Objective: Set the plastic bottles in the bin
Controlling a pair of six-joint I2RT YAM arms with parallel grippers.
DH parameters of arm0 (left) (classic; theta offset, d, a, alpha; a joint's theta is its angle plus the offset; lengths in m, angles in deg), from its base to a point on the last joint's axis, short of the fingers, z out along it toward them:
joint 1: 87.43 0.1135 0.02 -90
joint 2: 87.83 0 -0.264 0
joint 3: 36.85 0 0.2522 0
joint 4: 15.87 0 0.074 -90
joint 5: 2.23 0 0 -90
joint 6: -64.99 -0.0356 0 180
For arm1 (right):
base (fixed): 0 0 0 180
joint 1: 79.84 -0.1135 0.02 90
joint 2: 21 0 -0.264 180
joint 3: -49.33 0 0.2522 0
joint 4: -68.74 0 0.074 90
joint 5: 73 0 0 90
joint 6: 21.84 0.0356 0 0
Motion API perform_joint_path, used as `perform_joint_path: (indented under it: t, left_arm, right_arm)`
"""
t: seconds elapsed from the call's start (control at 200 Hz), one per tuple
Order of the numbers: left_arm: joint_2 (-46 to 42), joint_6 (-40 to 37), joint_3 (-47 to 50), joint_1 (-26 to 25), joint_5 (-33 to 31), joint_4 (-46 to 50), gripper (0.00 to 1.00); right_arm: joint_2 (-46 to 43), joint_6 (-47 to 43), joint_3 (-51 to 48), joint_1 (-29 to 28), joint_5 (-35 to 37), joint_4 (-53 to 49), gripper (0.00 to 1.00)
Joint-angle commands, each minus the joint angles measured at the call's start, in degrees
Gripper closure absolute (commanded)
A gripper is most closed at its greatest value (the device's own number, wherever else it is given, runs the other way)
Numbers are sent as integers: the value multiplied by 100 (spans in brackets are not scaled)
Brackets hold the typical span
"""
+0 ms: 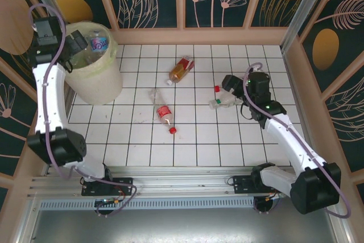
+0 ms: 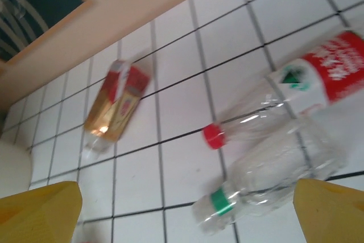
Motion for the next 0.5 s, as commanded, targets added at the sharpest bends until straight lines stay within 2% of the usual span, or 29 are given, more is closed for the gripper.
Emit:
perform_joint_path:
  t: [0.0, 0.075, 0.24, 0.495]
  left_arm:
    - [-674, -320, 402, 0, 517, -662, 1]
    - [-1089, -447, 722, -8, 838, -910, 1]
    - [-2063, -288, 1779, -177, 1991, -1676, 1]
    - [-3074, 98, 3637, -965, 3328, -2741, 1]
  right_arm:
    - [230, 264, -65, 279, 59, -35, 7]
    - [495, 183, 55, 317, 277, -178, 8]
    - [1052, 309, 160, 407, 374, -172, 11]
    - [1832, 529, 414, 408, 545, -231, 13]
